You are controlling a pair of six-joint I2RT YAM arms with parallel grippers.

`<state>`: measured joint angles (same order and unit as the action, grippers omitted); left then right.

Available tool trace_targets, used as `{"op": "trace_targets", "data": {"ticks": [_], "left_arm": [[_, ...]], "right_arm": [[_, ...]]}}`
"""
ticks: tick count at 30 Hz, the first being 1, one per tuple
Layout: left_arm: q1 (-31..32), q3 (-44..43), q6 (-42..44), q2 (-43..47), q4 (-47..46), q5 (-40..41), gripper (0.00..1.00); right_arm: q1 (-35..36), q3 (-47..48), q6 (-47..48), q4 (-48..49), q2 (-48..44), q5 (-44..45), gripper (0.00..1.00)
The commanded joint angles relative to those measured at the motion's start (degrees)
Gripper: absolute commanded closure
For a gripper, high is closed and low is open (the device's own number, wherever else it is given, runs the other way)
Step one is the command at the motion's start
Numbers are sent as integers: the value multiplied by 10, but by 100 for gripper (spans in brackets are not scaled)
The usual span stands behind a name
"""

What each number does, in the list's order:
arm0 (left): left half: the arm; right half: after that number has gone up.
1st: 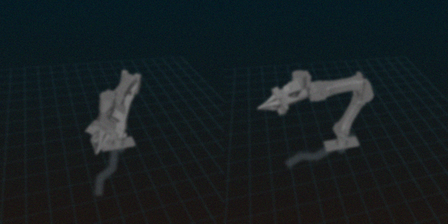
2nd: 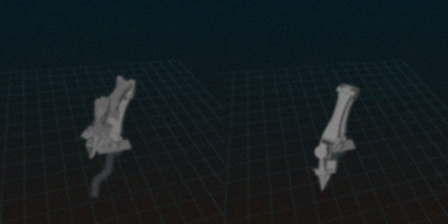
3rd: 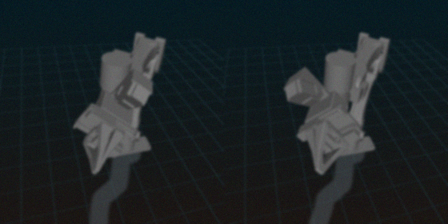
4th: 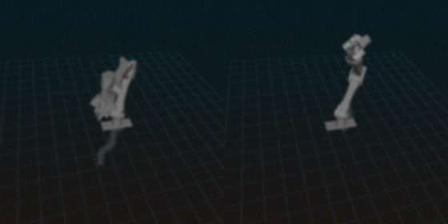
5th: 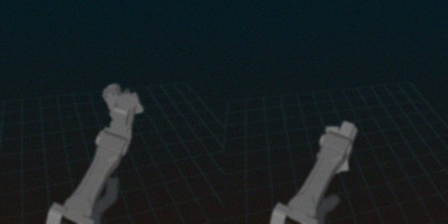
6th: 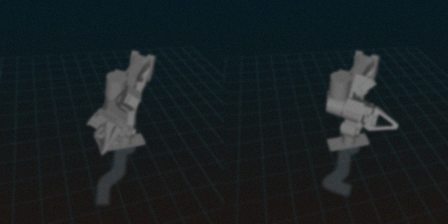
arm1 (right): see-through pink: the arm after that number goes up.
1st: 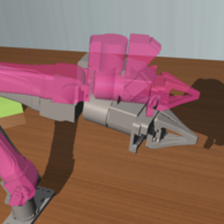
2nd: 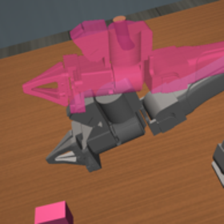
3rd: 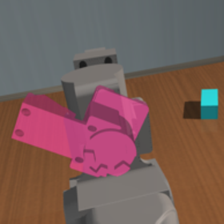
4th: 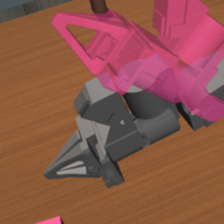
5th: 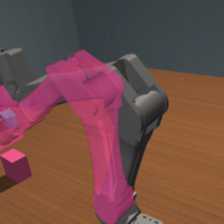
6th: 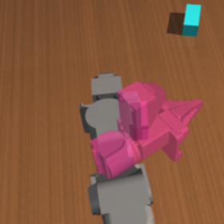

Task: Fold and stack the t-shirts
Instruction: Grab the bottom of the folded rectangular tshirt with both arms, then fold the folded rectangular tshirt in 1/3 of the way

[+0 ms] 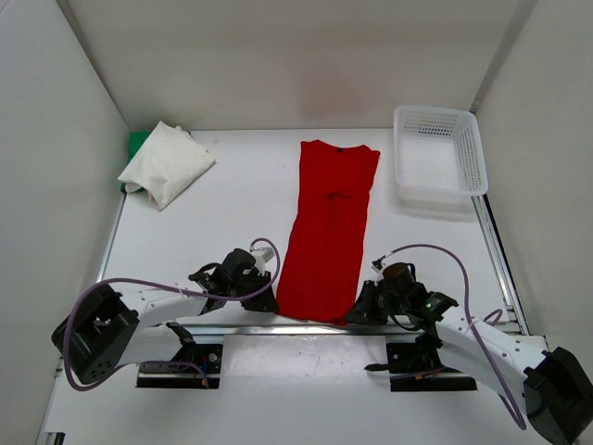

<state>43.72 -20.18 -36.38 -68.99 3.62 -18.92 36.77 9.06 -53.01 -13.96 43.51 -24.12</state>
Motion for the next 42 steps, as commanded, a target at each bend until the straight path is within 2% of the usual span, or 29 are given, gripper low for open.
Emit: {"op": "trace_targets", "data": {"ticks": [1, 3, 6, 9, 12, 15, 17, 19, 23, 27, 30, 37, 42], "left_arm": [[7, 12, -11, 7, 2, -5, 79], [7, 16, -13, 17, 17, -16, 90], [12, 25, -41, 64, 64, -31, 100], [9, 14, -65, 139, 134, -35, 100], [-25, -35, -76, 185, 182, -37, 100], [-67, -102, -66, 162, 180, -40, 100], [-80, -165, -54, 106, 169, -29, 100], [-99, -216, -38, 47, 154, -27, 100], [-128, -342, -24, -96, 120, -17, 100], [-141, -470, -7, -239, 125, -11, 100], [-151, -544, 0, -314, 146, 11, 100], [-168, -657, 15, -438, 175, 22, 100], [-180, -692, 3, -487, 163, 28, 99]], "right_arm": [[-7, 1, -8, 38, -4, -16, 92], [-1, -1, -7, 14, -21, -18, 99], [3, 14, -11, -26, -40, -51, 100], [15, 56, 4, -76, -53, -74, 100], [-7, 132, 53, -149, -47, -48, 100], [-113, 176, 120, -138, -15, -94, 100], [-192, 199, 164, -112, 32, -131, 100], [-221, 234, 194, -102, 81, -117, 100], [-263, 323, 247, -90, 201, -89, 100], [-296, 387, 259, -56, 286, -83, 100], [-309, 430, 270, -49, 366, -71, 100], [-328, 508, 275, -32, 488, -56, 100], [-339, 550, 265, -5, 561, -52, 100]]}}
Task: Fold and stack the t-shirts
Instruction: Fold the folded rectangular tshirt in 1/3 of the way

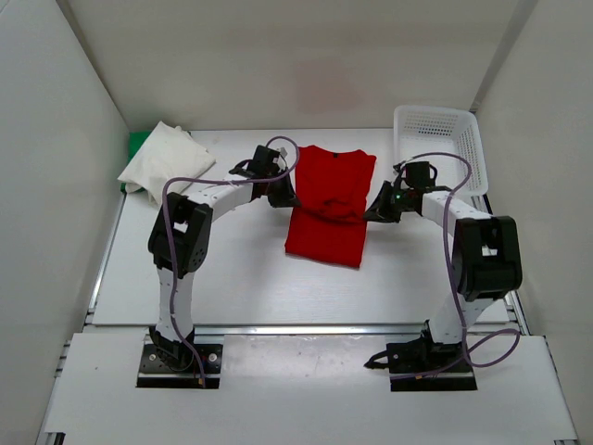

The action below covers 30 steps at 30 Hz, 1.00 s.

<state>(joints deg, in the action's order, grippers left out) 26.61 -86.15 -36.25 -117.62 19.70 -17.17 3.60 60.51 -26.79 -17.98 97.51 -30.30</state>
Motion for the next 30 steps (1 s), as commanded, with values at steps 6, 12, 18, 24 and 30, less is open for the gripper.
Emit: {"op": "trace_targets", "data": {"ticks": [6, 12, 18, 24, 30], "left_arm": [[-21, -46, -21, -35, -39, -7, 80], [-31, -10, -40, 29, -96, -17, 58], [21, 190, -48, 164, -172, -4, 61], [54, 293, -44, 127, -191, -32, 68], [33, 385, -48, 135, -232, -24, 69]], "right_arm": [[-4, 77, -15, 51, 81, 24, 96], [8, 110, -13, 44, 62, 45, 71], [51, 43, -3, 54, -16, 111, 64], [127, 18, -19, 90, 21, 47, 100], [167, -70, -34, 107, -14, 80, 100]]}}
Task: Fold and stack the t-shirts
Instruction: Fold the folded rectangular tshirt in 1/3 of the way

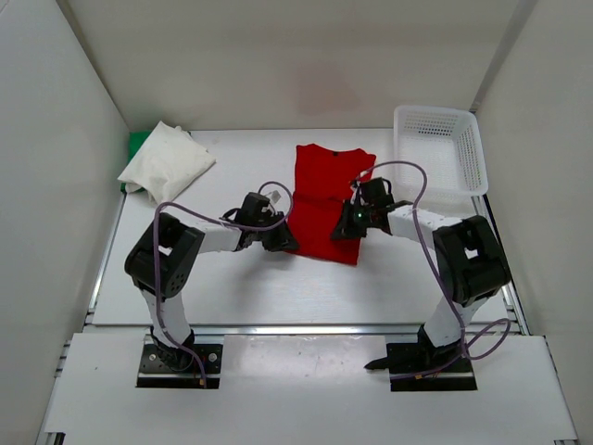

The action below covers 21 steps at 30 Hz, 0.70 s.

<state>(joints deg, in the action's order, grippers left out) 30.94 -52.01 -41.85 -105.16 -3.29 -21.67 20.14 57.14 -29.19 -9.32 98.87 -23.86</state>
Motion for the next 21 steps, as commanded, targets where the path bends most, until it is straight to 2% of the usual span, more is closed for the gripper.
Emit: {"op": "trace_targets", "data": {"ticks": [1, 8, 13, 18, 21], "left_arm": [[-11, 69, 10, 9, -16, 16, 70], [20, 227, -46, 95, -79, -19, 70], [18, 256, -42, 215, -24, -9, 68], [7, 176, 3, 284, 90, 26, 64], [-1, 167, 35, 304, 137, 49, 60]], "right_arm": [[5, -62, -14, 20, -36, 17, 99], [23, -175, -10, 41, -75, -1, 100], [39, -217, -7, 20, -152, -7, 99], [11, -229, -11, 5, -245, -29, 79], [3, -255, -28, 0, -280, -22, 72]]}}
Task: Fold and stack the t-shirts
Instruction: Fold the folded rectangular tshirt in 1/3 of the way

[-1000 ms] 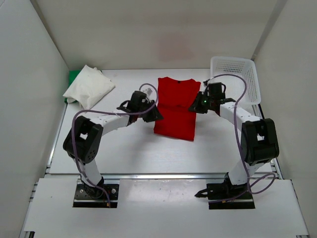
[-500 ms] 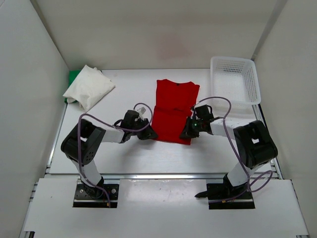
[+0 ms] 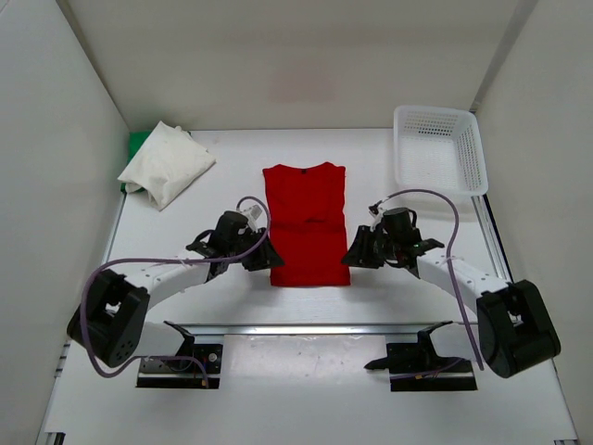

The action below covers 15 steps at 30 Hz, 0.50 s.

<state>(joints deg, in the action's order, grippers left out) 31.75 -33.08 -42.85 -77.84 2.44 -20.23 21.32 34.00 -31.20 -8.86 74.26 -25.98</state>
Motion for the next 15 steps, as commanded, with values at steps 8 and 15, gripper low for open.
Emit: {"op": "trace_targets", "data": {"ticks": [8, 15], "left_arm": [[-30, 86, 48, 28, 53, 27, 48], [-20, 102, 13, -25, -33, -15, 39]], "right_arm": [[-25, -103, -20, -4, -37, -20, 59], [-32, -109, -25, 44, 4, -49, 59]]}}
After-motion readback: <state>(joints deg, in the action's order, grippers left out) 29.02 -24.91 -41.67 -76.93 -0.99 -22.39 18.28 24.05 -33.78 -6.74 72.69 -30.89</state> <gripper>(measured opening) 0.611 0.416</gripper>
